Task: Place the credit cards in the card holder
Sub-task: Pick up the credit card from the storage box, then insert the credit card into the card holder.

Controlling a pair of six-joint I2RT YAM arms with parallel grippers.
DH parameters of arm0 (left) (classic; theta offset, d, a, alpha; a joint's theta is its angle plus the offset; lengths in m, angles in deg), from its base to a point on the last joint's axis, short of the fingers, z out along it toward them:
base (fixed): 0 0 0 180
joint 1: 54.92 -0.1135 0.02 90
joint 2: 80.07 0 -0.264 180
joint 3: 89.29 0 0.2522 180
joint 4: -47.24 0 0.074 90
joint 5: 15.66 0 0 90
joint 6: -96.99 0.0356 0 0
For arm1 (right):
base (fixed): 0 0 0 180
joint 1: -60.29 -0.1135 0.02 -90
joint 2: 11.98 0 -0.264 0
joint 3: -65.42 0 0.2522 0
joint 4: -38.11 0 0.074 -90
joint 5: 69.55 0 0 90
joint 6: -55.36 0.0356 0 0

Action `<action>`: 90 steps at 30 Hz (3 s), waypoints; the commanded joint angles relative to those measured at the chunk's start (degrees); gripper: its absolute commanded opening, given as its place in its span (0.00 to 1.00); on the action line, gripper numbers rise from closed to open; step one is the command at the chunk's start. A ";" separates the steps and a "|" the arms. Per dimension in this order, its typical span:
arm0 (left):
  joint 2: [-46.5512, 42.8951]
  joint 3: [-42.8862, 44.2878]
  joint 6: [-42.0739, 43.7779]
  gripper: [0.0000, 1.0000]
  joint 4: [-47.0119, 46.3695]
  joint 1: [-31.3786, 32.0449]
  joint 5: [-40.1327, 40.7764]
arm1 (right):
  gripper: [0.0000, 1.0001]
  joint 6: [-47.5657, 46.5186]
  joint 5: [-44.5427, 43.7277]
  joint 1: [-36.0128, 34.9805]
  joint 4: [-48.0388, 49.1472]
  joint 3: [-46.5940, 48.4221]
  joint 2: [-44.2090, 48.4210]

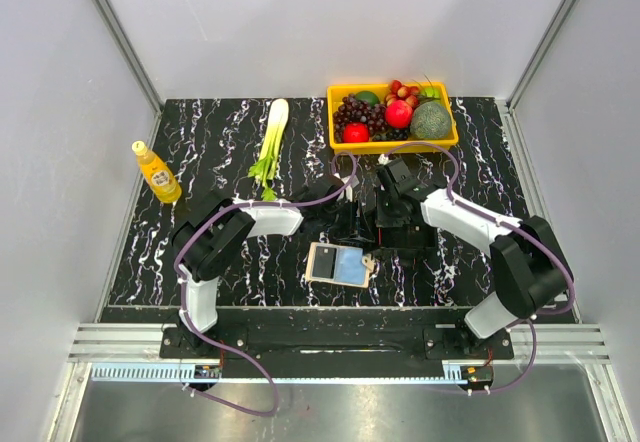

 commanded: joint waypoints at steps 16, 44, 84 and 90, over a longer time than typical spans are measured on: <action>-2.79 -0.02 1.52 0.35 -3.65 -0.08 -0.26 | 0.11 2.16 -1.56 -0.97 -1.36 0.62 -4.02; -24.57 -12.30 11.45 0.48 10.42 -0.26 17.31 | 0.00 10.76 6.95 -3.60 -0.58 -4.91 25.06; -30.74 -22.95 9.43 0.48 9.10 1.24 15.74 | 0.00 21.31 1.77 -11.77 4.69 -13.62 25.26; -30.74 -24.01 9.08 0.47 9.01 1.32 15.91 | 0.00 23.77 -0.86 -14.07 7.16 -14.93 20.50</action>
